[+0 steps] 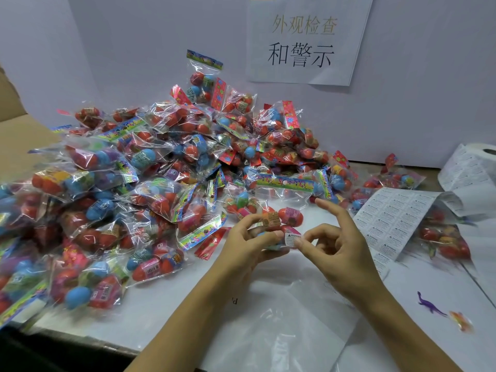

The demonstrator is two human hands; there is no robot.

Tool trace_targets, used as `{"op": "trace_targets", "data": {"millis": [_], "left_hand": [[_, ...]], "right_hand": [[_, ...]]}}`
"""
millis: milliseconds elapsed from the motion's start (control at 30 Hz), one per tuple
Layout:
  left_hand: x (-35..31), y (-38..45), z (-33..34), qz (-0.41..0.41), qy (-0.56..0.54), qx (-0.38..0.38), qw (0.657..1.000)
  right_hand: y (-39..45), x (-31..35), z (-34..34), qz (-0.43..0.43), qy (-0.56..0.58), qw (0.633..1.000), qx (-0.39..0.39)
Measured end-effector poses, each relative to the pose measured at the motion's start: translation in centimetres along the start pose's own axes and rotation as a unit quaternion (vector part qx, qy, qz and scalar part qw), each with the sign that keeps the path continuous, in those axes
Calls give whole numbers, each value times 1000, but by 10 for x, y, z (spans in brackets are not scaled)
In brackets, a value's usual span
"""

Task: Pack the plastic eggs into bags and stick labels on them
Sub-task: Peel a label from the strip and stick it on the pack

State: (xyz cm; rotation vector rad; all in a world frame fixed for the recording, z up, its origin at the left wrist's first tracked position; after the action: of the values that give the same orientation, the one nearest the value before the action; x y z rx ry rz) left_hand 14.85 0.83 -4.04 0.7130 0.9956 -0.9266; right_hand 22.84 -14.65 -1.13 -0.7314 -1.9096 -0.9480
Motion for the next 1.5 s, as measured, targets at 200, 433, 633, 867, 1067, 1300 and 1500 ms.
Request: {"op": "trace_targets", "data": {"millis": [200,433,633,867,1067,1300,1500], "left_hand": [[1,0,1,14,2,19,1000],[2,2,-1,23,18,14,999],[2,2,-2,27,26,8,999],[4,3,-4,23,27,3,999],[3,2,-3,20,6,6,1000],[2,2,-2,12,-16,-4,1000],[-1,-2,5,21,-15,43,999]], "right_hand": [[0,2,0,7,13,1000,-1],[-1,2,1,16,21,1000,-1],[-1,2,-1,23,27,999,-16],[1,-1,-4,32,30,998,-37],[1,-6,-8,23,16,997,-74],[0,-11,0,72,37,993,-85],[-2,-18,15,123,24,991,-42]]}}
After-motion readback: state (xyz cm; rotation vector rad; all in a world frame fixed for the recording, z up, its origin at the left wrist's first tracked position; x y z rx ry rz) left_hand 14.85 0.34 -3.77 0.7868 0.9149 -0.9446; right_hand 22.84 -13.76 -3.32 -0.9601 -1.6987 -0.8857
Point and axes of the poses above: each hand's wrist, its own y-axis towards the middle knuckle, its own z-axis out of the palm, x = y × z, the point moved 6 cm from there along y, towards the middle knuckle, and after that the axes turned 7 degrees about z, right-handed, at the moved point
